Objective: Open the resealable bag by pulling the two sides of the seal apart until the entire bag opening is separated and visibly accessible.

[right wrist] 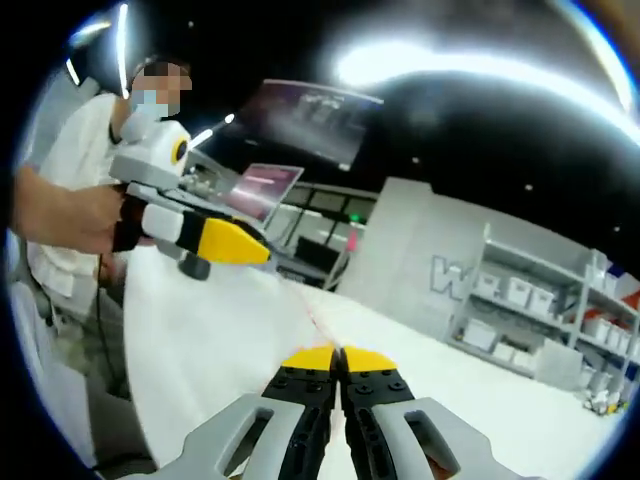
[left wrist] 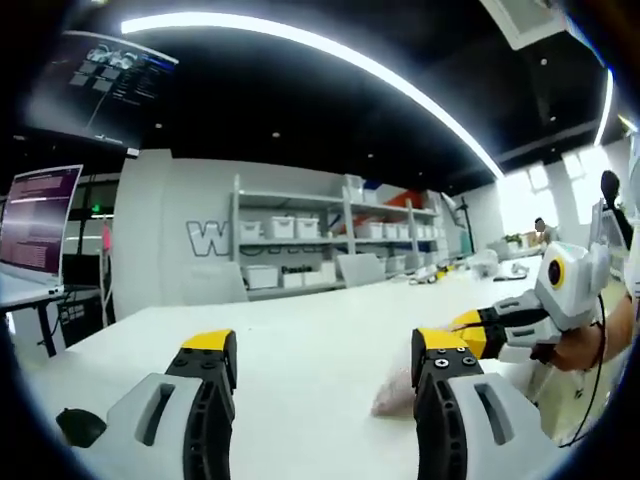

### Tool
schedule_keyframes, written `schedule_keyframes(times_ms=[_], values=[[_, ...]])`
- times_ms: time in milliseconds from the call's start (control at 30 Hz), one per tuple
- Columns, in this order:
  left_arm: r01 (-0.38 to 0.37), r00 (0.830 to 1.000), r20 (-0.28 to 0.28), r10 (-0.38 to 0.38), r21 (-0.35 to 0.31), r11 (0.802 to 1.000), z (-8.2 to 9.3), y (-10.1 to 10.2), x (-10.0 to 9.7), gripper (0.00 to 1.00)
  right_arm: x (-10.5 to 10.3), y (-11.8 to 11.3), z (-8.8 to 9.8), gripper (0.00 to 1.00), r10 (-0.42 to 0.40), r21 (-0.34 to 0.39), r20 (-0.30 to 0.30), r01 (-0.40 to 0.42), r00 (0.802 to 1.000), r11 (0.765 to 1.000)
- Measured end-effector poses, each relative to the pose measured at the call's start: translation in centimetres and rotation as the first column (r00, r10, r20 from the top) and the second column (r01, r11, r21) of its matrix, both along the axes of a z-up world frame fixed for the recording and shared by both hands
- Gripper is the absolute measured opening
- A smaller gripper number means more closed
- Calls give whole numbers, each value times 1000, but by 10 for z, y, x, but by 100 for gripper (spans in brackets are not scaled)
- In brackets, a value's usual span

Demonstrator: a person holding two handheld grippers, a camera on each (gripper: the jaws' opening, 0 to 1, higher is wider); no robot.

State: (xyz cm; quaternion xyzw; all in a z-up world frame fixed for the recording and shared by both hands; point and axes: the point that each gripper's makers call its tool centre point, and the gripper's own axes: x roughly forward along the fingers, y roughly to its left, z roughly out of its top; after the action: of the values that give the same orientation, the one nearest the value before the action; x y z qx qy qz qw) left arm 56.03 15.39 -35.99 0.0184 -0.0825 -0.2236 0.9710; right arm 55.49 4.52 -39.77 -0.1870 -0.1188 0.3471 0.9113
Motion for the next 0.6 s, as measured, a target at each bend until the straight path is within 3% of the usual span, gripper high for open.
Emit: schedule_keyframes(times_ms=[267, 600], values=[[10, 999, -32, -10, 15, 1000, -15, -2, -9, 71, -10, 2, -4, 0, 14, -25, -4, -14, 1000, 1000], [-4, 999, -42, 5, 16, 1000, -21, 5, -16, 71, -24, 2, -11, 1, 25, -54, -19, -26, 1000, 998]])
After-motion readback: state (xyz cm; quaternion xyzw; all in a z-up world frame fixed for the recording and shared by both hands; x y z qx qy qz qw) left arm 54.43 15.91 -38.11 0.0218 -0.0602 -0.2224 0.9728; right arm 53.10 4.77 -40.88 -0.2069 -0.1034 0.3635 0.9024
